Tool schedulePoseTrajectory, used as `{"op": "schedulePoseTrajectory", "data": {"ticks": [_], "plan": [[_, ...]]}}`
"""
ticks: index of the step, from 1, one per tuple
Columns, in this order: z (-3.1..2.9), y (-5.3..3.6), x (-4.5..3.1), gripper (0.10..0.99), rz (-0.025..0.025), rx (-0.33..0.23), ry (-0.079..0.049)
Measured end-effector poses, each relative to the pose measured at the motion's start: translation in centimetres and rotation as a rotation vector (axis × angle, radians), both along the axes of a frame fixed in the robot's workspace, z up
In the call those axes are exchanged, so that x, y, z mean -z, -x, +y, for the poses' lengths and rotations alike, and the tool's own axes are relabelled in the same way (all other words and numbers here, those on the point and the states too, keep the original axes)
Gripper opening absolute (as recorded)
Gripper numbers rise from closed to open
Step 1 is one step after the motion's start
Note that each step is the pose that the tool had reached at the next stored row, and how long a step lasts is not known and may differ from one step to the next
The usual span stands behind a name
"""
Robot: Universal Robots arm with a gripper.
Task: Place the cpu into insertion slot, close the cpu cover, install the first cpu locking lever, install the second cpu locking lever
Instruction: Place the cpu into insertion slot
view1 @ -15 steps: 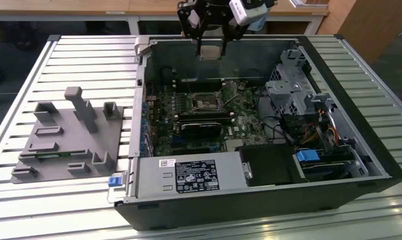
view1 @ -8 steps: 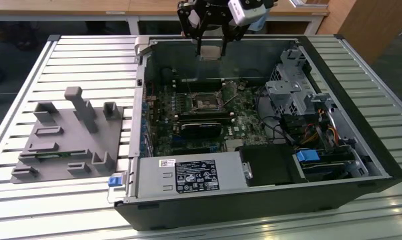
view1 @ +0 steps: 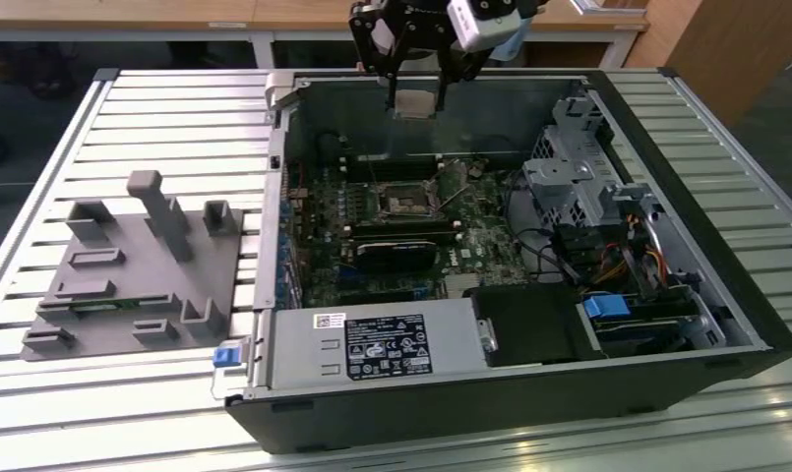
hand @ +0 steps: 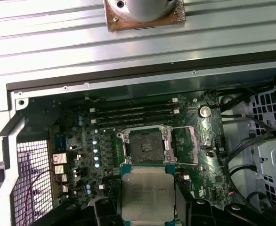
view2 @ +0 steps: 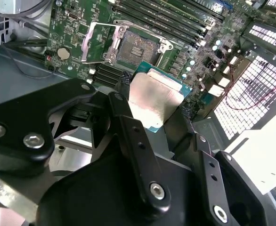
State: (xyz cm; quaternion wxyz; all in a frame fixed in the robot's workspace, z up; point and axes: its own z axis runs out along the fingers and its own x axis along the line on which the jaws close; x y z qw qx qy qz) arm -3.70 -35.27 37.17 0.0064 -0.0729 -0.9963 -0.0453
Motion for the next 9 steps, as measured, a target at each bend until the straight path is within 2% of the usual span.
{"op": "schedulePoseTrajectory", "data": {"ticks": [9], "plan": [[0.0, 0.0, 0.07, 0.537, 0.0, 0.024, 0.0]]}}
